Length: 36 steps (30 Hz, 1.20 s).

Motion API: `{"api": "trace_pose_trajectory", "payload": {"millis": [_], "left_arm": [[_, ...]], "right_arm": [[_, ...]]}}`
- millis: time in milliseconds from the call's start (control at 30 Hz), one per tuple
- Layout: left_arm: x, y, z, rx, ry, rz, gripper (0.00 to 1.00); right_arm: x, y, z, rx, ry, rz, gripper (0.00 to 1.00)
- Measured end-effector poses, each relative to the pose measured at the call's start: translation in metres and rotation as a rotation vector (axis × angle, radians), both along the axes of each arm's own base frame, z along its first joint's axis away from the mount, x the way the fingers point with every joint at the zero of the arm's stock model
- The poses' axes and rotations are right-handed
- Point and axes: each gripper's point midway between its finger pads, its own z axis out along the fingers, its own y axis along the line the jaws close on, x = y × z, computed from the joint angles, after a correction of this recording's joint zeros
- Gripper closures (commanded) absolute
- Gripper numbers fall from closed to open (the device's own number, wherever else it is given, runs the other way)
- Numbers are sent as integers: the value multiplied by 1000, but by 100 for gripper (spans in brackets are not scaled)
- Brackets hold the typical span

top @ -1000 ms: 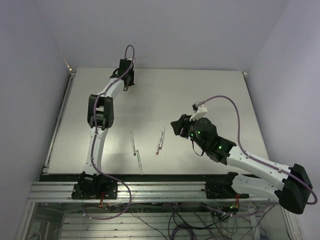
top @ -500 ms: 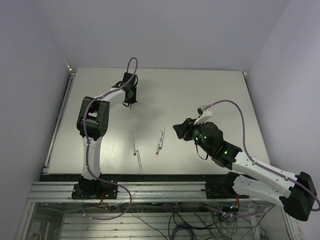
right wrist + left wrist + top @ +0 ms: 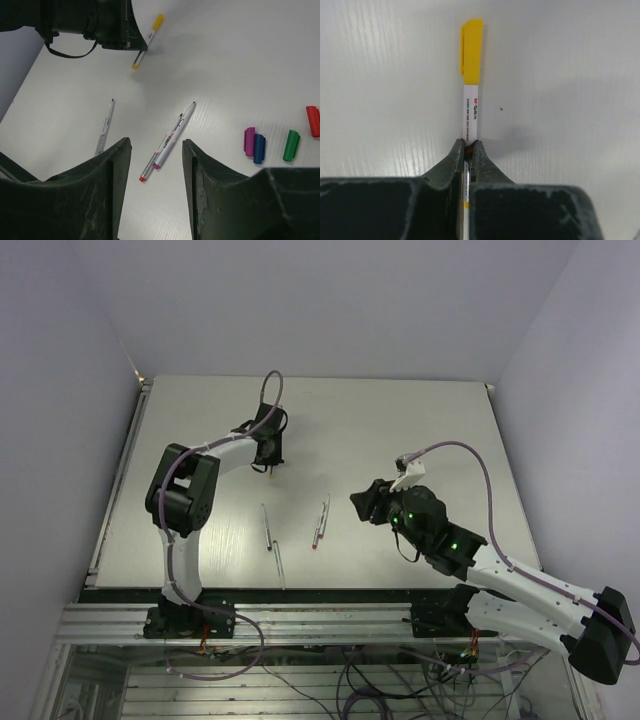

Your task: Insert the pens into the pen caps

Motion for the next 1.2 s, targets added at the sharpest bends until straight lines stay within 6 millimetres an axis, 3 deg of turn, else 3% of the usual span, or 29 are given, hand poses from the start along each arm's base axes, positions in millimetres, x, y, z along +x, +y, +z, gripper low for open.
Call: {"api": "trace_pose_trajectory", "payload": {"millis": [133,367,533,767,967,1200], "left_arm": [[-13,-4,1,-8,9,-3,79],[-28,-2,8,-16,17,1,73],[-27,-3,31,-38,-26,0,69],[-29,-2,76,-80,-118,2,68],[-55,12,92,-72,-141,13,67],[-114,30,78,-30,-80,25,67]], "right_arm": [[1,1,-6,-16,12,0,53],[6,4,-34,-113,66,0,50],[6,3,-52,-177,108,5,47],[4,7,-56,-199,118,35,46],[0,16,-67,-206,143,88,45],[-3,30,-80,-216,156,159,46]]}}
